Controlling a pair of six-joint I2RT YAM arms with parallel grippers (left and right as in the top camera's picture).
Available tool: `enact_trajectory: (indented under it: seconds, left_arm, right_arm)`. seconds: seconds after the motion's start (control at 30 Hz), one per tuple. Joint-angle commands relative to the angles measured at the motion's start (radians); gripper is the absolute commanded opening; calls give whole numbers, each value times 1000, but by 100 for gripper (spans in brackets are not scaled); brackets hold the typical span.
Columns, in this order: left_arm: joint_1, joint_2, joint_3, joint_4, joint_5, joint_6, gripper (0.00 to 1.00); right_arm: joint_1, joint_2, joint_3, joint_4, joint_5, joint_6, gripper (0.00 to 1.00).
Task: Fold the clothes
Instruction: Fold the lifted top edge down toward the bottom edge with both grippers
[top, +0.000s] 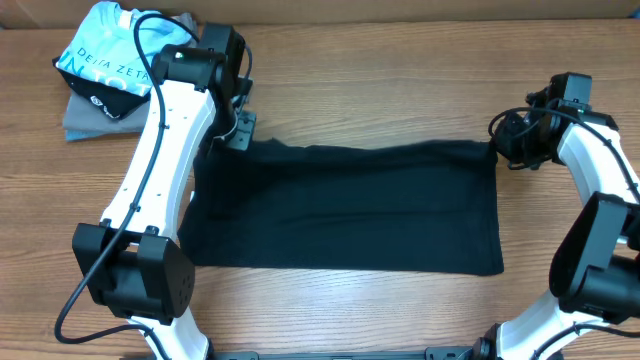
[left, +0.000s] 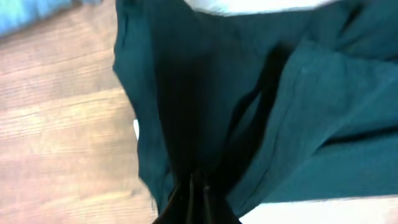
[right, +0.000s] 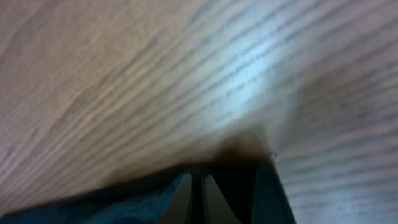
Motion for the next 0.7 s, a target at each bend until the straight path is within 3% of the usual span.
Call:
enact_trajectory:
  seconds: [0.0, 0.3, 0.67]
  left_arm:
    - [6, -12, 16, -52, -11, -30, 4]
    - [6, -12, 12, -240, 24, -56, 4]
    - [-3, -32, -135, -246, 98, -69, 4]
  right_arm:
    - [-3, -65, 4, -39, -4, -1, 4]
    - [-3, -99, 4, -236, 36, 0, 4]
    - [-3, -98, 2, -454, 214, -1, 4]
